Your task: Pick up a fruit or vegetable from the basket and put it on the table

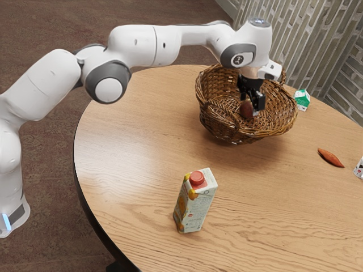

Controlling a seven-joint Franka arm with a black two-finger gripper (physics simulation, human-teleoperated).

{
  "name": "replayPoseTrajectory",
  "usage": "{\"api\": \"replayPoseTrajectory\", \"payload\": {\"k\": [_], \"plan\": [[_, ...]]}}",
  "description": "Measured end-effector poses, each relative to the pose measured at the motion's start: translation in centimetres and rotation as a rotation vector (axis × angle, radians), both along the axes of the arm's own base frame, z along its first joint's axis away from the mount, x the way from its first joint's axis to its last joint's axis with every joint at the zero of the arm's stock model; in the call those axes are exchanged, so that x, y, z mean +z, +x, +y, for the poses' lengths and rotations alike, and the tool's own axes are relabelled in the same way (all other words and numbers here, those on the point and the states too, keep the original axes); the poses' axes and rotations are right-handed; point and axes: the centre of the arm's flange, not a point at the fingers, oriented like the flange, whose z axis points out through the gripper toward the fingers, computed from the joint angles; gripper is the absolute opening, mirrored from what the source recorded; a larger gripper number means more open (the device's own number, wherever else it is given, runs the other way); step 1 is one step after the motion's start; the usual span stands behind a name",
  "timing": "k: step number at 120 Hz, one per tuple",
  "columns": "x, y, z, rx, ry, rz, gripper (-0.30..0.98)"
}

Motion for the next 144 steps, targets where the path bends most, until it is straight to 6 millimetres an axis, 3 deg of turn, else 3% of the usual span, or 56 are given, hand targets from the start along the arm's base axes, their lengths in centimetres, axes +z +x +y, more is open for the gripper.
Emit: {"api": "replayPoseTrajectory", "payload": {"k": [72,90,110,120,128,144], "plan": [[-1.9,0.5,0.0,-0.035,0.004,0.02,0.68],[-1.9,0.5,0.3,-0.038,0.017,0.019,0.44],[-1.3,0.3,0.4,-0.044,0.028,0.013,0.47],[0.3,-0.2,0.3,-0.046,0.032,0.007,0.47],[2.9,-1.1,0.1,-0.048,0.037,-0.01,0.46],[12.3,-5.1,-1.0,-0.05,0.05,-0.072,0.45]]}}
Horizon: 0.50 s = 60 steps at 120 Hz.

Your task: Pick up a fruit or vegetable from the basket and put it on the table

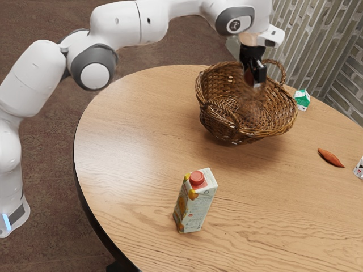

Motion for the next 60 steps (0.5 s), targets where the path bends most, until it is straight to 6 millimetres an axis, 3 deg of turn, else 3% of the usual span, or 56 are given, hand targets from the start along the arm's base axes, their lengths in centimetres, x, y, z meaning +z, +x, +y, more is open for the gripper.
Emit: {"api": "replayPoseTrajectory", "payload": {"k": [8,18,32,45,51,60], "plan": [[5.0,-3.1,-3.0,-0.028,-0.014,-0.008,0.45],[7.2,-5.3,-11.1,-0.144,-0.061,0.025,0.46],[5.5,-6.0,-19.5,-0.244,-0.08,0.105,0.45],[1.6,-5.3,-27.3,-0.33,-0.087,0.164,0.44],[0.5,-5.0,-29.0,-0.339,-0.087,0.178,0.43],[0.0,-5.0,-29.7,-0.33,-0.079,0.183,0.44]]}}
